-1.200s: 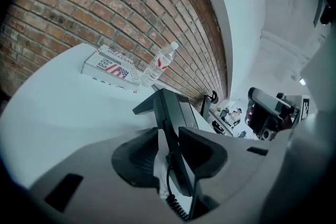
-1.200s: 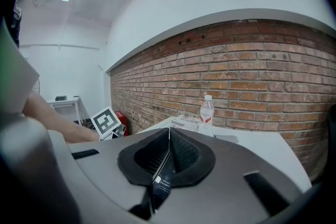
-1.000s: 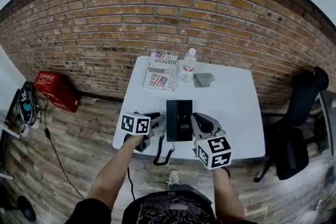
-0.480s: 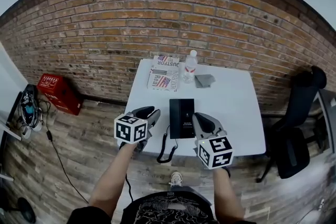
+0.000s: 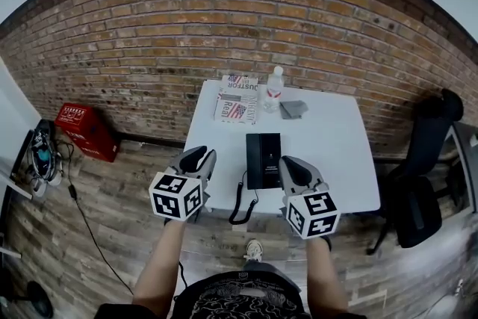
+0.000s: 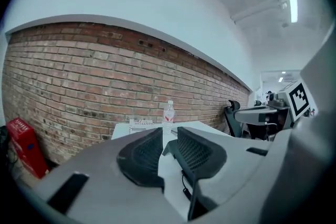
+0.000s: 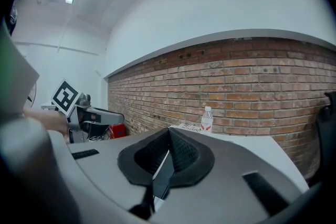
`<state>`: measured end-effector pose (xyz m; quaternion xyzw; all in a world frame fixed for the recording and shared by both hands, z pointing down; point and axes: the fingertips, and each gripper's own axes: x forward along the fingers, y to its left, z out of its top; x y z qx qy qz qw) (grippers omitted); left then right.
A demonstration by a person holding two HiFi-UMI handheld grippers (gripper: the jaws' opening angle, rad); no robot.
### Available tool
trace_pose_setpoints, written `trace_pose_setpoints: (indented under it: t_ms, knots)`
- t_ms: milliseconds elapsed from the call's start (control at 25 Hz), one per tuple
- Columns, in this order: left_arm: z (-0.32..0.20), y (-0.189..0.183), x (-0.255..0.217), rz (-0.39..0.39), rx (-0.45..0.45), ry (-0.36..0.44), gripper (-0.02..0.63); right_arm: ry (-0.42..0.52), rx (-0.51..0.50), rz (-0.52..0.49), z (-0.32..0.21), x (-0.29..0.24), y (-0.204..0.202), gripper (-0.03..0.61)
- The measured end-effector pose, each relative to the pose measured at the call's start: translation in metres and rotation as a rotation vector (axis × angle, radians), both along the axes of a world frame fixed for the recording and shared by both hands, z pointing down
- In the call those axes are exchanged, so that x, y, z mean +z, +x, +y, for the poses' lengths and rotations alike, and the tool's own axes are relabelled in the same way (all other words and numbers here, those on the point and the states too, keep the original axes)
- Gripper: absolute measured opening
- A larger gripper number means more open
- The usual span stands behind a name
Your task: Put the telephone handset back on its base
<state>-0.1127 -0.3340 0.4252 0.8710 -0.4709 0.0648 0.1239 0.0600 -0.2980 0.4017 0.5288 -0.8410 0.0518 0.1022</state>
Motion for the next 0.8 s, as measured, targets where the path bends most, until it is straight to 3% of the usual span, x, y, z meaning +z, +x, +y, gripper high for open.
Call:
trace_pose_setpoints:
  t_ms: [320, 800]
  knots:
    - [0.025, -0.015, -0.025, -0.046, -0.053, 0.098, 0.035, 0.023, 0.006, 0.025, 0.013, -0.009, -0.002, 0.002]
    - [0.028, -0.019, -0.022, -0.078, -0.082, 0.095, 0.017, 0.031, 0.027, 0.031, 0.020, -0.012, 0.004, 0.002]
